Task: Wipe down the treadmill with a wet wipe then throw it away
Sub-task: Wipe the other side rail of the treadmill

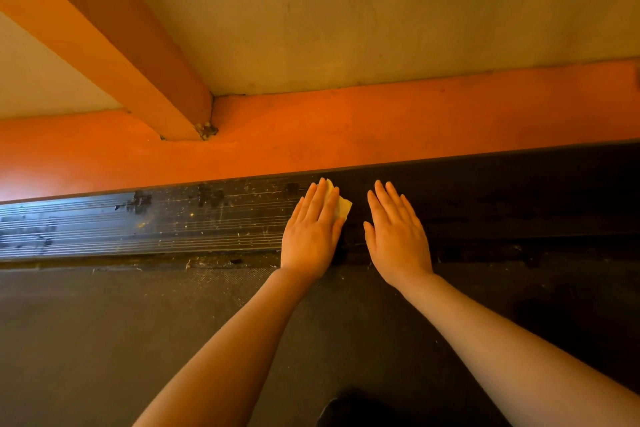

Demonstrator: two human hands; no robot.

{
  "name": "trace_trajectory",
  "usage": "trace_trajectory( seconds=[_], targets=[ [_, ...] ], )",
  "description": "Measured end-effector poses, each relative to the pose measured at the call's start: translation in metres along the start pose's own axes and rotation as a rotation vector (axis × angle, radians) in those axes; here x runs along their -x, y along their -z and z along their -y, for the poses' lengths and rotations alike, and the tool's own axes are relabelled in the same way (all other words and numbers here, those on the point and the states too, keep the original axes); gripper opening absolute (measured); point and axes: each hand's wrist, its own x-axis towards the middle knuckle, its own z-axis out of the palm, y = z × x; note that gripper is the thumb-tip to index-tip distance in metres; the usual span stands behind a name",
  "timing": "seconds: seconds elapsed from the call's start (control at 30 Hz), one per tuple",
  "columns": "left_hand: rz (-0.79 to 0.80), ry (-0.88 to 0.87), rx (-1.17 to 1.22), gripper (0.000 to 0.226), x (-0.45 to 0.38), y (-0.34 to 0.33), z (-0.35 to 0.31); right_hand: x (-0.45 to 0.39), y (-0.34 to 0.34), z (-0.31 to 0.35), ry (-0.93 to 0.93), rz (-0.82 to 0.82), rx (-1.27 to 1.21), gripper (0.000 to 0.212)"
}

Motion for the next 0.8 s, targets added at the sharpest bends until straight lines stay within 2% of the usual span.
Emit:
trace_trajectory(
  seconds=[0.5, 0.8],
  targets=[
    [-0.029, 0.023, -0.020, 0.058, 0.025, -0.011, -0.001, 0.000, -0.004, 0.000, -0.001, -0.041, 0.035, 0.052],
    [0.005, 0.020, -0.007, 0.058, -0.029, 0.007, 0.009, 0.001, -0.007, -0.001, 0.009, -0.114, 0.015, 0.051]
  ],
)
